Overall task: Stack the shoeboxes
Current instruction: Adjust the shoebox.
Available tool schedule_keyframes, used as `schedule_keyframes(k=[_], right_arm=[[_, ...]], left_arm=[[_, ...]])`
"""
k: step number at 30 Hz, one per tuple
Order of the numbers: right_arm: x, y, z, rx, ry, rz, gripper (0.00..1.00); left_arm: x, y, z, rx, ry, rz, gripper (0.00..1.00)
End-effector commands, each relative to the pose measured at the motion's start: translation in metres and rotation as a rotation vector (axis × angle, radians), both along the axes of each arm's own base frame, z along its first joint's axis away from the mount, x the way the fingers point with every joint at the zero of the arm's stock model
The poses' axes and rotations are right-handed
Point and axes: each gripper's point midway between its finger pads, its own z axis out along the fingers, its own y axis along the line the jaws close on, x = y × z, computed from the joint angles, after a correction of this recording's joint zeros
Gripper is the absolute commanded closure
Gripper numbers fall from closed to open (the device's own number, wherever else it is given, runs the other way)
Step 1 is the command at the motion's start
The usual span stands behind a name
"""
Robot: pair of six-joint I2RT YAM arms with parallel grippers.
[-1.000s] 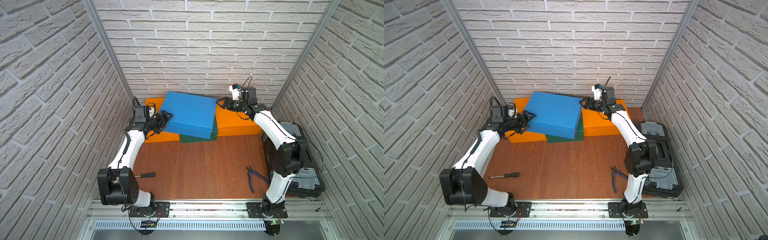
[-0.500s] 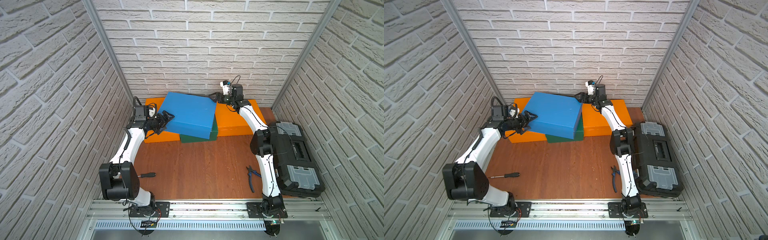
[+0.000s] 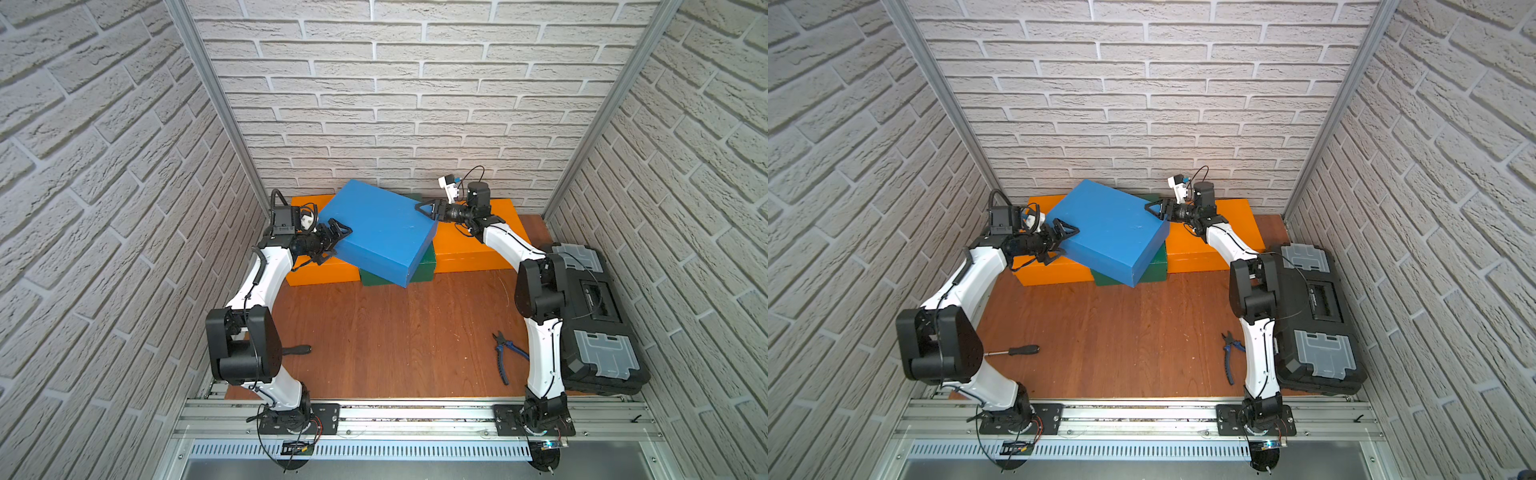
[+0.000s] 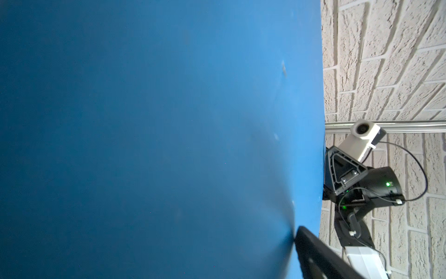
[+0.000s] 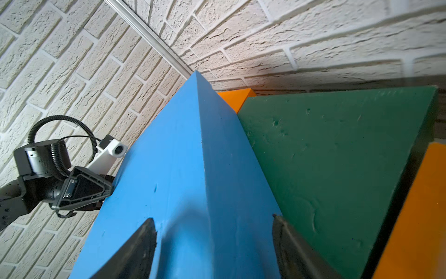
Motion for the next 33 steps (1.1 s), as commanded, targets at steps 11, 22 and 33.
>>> schedule_keyframes(k=[11, 22, 33], right_arm=[[-0.039, -0.002, 0.040, 0.009, -0.055, 0.021, 0.26], [-0.037, -0.015, 0.045, 0.007, -0.050, -0.010, 0.26], [-0.063, -0.014, 0.064, 0.005, -0.053, -0.010, 0.27]], left_arm=[[0.018, -0.065, 0.025, -0.072, -0.119, -0.279, 0.02], [0.022, -0.075, 0.039, -0.122, -0.163, -0.338, 0.02], [-0.007, -0.077, 0.067, -0.152, -0.246, -0.374, 0.02]])
